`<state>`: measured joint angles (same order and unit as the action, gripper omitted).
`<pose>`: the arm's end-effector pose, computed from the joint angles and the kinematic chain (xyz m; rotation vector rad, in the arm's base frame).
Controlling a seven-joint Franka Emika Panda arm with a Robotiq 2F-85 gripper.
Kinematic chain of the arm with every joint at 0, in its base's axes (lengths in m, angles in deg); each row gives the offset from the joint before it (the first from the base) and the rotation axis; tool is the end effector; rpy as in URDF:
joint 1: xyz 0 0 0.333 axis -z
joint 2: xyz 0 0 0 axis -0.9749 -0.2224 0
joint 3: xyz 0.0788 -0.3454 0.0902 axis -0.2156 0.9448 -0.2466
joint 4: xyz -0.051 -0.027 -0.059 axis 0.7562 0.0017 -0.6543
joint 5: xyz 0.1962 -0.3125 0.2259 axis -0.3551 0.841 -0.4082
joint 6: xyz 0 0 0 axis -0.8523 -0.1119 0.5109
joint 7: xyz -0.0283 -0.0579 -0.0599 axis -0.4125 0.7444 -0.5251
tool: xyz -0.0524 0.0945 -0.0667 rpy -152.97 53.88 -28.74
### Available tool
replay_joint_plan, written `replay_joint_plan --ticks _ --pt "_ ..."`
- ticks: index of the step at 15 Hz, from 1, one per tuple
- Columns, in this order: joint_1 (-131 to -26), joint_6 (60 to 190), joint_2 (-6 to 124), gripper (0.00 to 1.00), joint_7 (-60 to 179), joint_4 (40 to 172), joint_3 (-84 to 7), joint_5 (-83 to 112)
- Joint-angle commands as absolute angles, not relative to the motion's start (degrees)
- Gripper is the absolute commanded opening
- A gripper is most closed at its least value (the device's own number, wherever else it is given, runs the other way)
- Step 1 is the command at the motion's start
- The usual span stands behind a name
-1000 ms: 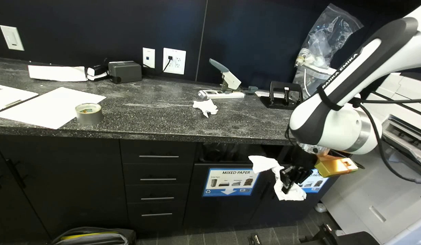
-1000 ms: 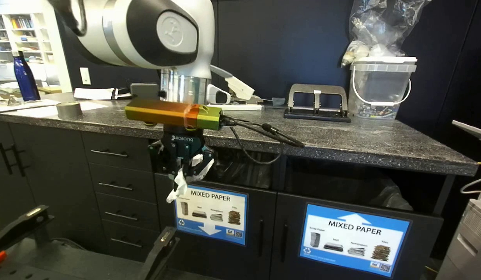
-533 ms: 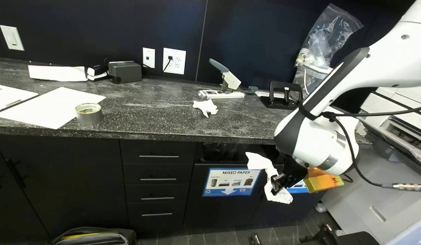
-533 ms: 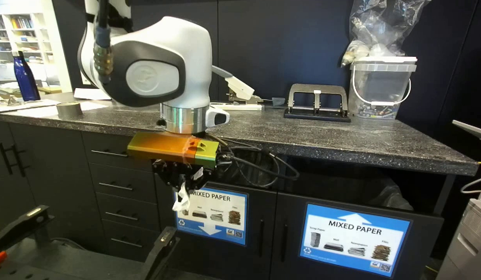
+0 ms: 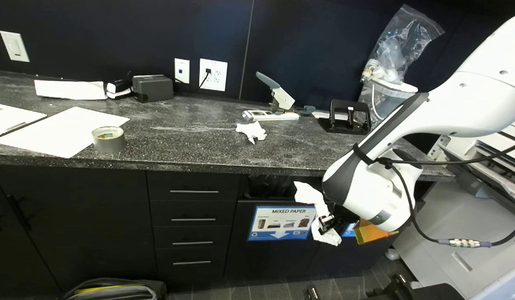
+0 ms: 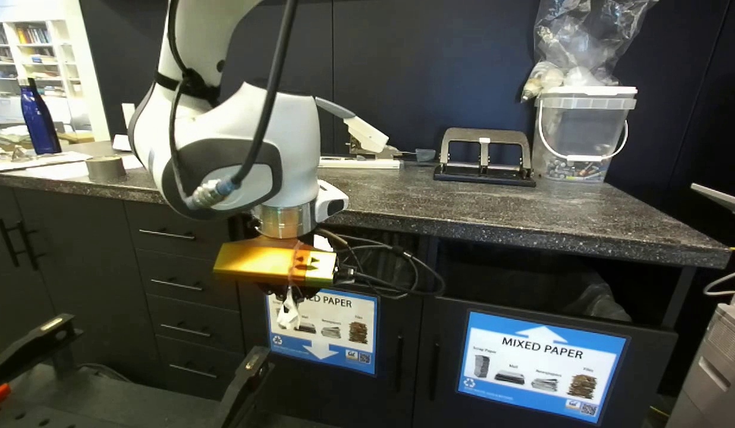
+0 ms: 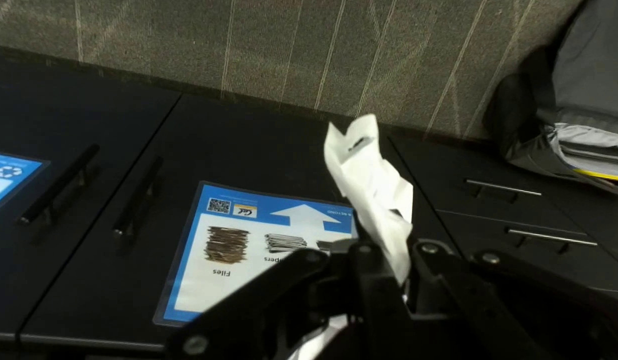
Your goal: Pick up the pieces of papers from the countertop and put them in the right bin.
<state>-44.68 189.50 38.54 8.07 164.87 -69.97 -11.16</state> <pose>0.4210 -0.0430 0.0554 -3.0135 -0.3411 -0.3766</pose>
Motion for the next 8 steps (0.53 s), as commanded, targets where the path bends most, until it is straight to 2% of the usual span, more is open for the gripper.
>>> replay_joint_plan --ticks 1,3,4,8 --pt "-42.7 196.9 30.5 0.1 6.8 160.3 -70.4 -6.3" --pt "-43.1 198.9 27.6 0.1 6.8 157.9 -69.8 -4.2" --pt "-47.4 198.5 28.2 0.1 16.2 157.4 -64.3 5.3" --pt "-54.5 198.2 24.7 0.11 28.3 151.0 -55.1 21.0"
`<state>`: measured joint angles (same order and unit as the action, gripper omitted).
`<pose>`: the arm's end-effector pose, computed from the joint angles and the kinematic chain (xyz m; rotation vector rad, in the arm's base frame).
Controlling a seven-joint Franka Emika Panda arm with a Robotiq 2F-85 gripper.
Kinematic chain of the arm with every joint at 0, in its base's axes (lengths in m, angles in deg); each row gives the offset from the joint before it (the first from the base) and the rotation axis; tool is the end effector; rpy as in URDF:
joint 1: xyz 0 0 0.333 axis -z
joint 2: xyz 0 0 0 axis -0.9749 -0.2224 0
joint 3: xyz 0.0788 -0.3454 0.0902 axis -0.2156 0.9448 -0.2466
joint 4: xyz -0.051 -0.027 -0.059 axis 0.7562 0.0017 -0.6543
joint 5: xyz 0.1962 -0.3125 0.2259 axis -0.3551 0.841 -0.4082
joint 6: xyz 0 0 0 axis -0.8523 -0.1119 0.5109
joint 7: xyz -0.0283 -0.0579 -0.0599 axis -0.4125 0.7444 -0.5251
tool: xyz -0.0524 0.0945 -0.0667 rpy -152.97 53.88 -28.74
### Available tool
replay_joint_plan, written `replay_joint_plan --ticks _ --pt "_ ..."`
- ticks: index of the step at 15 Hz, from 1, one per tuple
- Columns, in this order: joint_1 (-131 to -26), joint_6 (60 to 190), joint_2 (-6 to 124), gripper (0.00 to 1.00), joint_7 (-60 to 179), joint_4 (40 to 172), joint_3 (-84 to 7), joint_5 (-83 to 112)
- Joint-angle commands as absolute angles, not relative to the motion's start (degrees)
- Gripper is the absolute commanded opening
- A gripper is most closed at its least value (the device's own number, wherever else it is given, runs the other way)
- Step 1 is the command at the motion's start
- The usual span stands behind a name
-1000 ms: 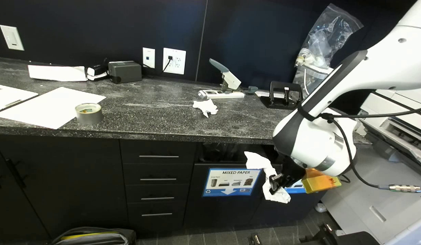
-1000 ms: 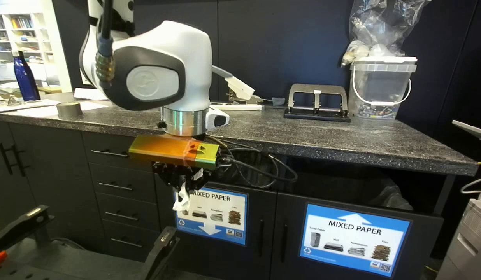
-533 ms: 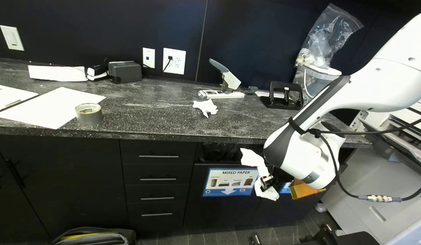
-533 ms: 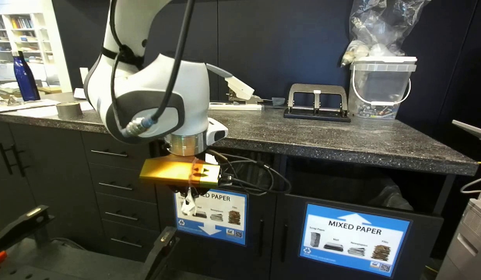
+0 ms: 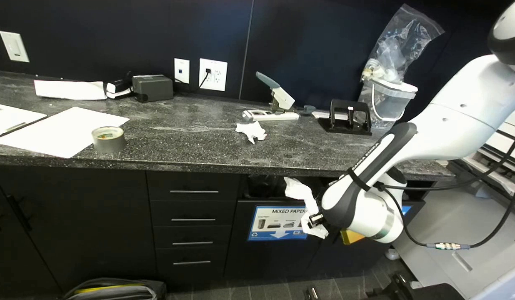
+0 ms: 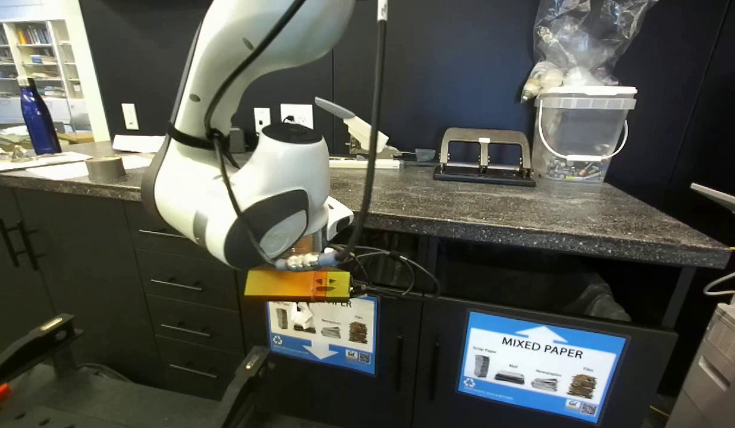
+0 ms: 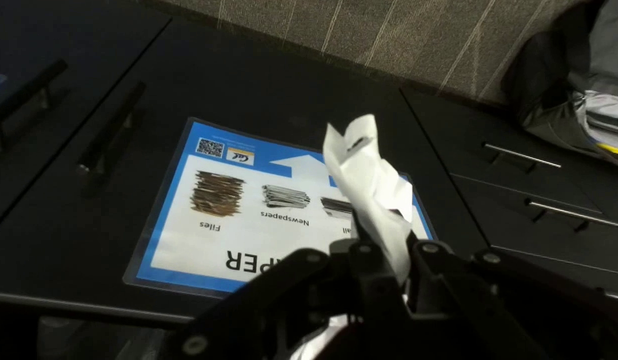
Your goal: Pick up the pieces of papers from the countertop and put them in the right bin.
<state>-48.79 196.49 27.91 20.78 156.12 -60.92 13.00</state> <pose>0.4641 -0.0461 0.0079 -2.9604 -0.4661 -0.5645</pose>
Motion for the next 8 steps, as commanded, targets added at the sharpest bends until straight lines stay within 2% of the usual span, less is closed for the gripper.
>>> replay_joint_plan --ticks 1,8 --pt "-56.7 198.7 23.8 0.1 30.2 149.4 -52.8 23.2" --pt "-59.8 196.1 21.9 0.1 38.4 140.1 -49.0 31.0"
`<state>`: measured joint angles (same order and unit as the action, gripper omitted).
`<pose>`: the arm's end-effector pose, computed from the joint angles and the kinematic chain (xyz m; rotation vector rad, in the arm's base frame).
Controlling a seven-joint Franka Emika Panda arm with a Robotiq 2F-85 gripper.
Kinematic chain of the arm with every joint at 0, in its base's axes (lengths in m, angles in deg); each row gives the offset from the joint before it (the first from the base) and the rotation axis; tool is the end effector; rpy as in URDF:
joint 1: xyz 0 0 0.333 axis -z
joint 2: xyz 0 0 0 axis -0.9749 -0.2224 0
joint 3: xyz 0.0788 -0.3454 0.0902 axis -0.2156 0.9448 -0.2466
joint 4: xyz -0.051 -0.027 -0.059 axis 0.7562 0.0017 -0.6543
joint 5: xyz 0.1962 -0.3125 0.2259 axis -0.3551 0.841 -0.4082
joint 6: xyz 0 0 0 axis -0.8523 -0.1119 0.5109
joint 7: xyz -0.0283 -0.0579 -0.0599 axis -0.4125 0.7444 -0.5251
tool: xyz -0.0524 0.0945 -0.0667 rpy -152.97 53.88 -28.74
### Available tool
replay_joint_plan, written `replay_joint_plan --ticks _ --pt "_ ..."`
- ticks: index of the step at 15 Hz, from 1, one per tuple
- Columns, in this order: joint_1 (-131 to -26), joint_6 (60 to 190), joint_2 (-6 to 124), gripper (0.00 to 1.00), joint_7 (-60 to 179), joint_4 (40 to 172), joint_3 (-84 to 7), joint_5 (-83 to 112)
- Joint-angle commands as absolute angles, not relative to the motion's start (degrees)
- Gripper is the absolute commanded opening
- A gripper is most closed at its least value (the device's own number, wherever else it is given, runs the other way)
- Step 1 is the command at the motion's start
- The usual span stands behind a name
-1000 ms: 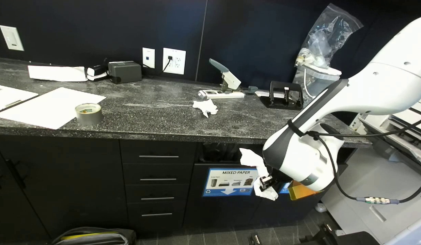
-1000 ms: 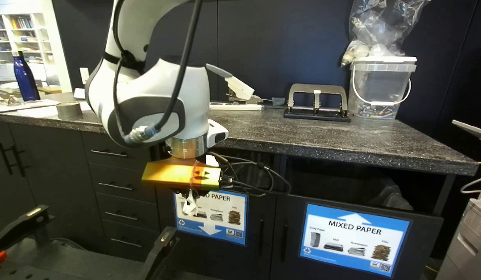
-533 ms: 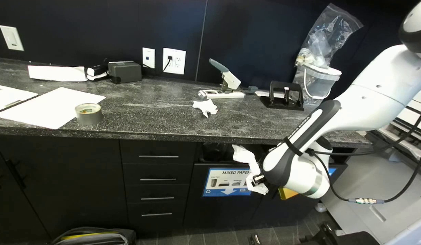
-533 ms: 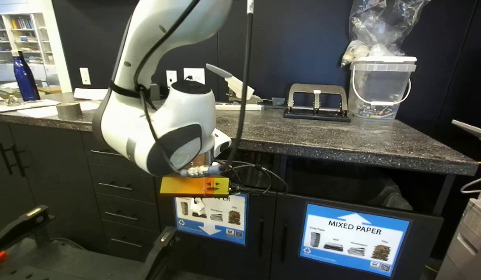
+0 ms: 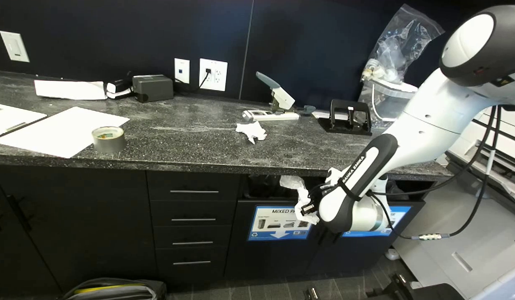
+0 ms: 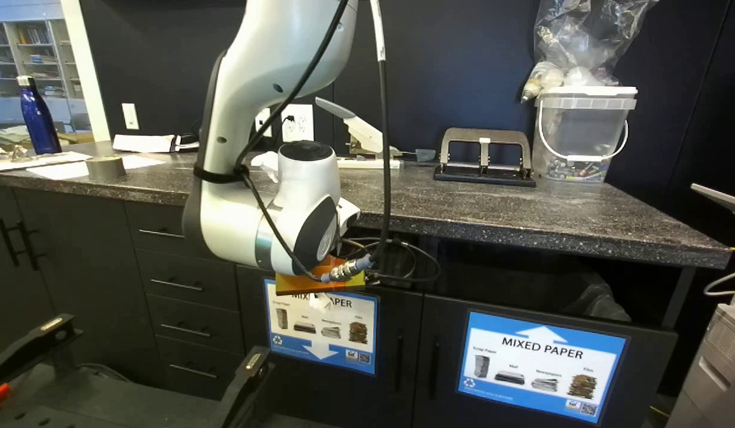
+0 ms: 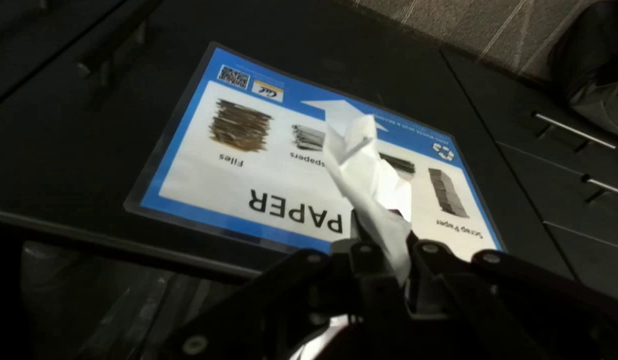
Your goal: Pick up the pieces of papers from the countertop and put them in the right bin.
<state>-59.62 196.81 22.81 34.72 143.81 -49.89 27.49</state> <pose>0.5308 -0.0481 -0.0153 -2.9671 -0.5731 -0.6874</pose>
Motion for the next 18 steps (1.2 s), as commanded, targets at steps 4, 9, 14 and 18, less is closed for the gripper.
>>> replay_joint_plan --ticks 4,9,14,18 --pt "-54.9 191.1 23.0 0.1 41.8 138.7 -52.0 34.6" --pt "-48.8 192.2 21.9 0.11 44.2 136.9 -56.6 37.3" --pt "-44.9 197.4 19.6 0.11 46.6 135.2 -59.4 39.0" --pt "-46.4 204.1 16.0 0.11 48.7 132.4 -57.8 39.5"
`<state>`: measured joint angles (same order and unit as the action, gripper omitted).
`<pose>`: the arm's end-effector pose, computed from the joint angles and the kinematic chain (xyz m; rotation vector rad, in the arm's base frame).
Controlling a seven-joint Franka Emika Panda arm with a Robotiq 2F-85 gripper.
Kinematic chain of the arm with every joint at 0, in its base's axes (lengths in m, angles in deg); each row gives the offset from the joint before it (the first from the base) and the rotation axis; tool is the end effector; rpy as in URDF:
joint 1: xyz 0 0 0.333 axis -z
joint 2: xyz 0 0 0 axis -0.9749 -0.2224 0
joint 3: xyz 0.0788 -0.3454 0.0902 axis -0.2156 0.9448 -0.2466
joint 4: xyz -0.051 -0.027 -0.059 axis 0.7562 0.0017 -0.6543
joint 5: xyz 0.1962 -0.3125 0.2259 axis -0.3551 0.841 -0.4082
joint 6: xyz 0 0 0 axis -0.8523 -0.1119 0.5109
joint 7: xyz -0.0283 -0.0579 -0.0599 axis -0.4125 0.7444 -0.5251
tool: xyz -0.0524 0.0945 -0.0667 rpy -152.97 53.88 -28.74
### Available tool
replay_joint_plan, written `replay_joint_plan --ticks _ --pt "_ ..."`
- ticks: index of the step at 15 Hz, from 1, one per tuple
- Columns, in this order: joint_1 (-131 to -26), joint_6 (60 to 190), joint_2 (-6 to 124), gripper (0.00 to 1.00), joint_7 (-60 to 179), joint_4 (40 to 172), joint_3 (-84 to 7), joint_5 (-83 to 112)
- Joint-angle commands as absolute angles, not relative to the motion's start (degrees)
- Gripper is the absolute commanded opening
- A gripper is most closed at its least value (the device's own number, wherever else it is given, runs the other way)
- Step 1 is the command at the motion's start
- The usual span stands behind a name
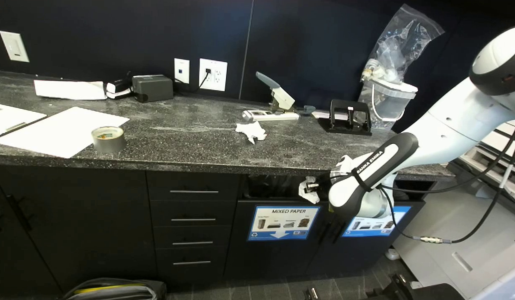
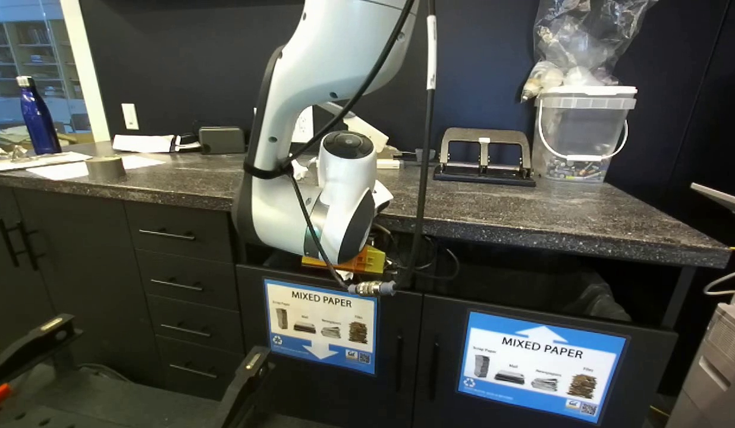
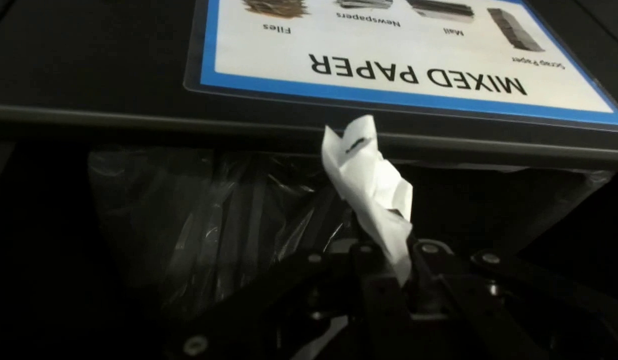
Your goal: Pick up the pieces of papers from the countertop and put them in the right bin.
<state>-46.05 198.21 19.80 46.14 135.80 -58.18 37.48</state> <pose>0.5856 -0.0928 0.0122 -2.8378 -0.2417 -0.9308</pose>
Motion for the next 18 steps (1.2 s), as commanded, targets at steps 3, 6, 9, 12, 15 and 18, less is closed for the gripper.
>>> replay_joint_plan --ticks 3,6,9,12,15,18 --pt "-48.3 209.1 13.6 0.11 50.5 130.5 -56.5 39.6" --pt "-50.8 212.8 11.8 0.11 52.1 128.7 -54.7 39.3" --pt "-52.8 213.9 10.7 0.36 54.5 127.2 -53.7 39.0" --pt "-54.0 213.9 10.4 0.46 55.9 126.4 -53.0 39.5" --pt "-54.5 213.7 10.4 0.69 56.7 126.2 -52.6 39.9" --pt "-55.0 213.5 10.6 0.91 56.7 126.3 -52.1 40.0"
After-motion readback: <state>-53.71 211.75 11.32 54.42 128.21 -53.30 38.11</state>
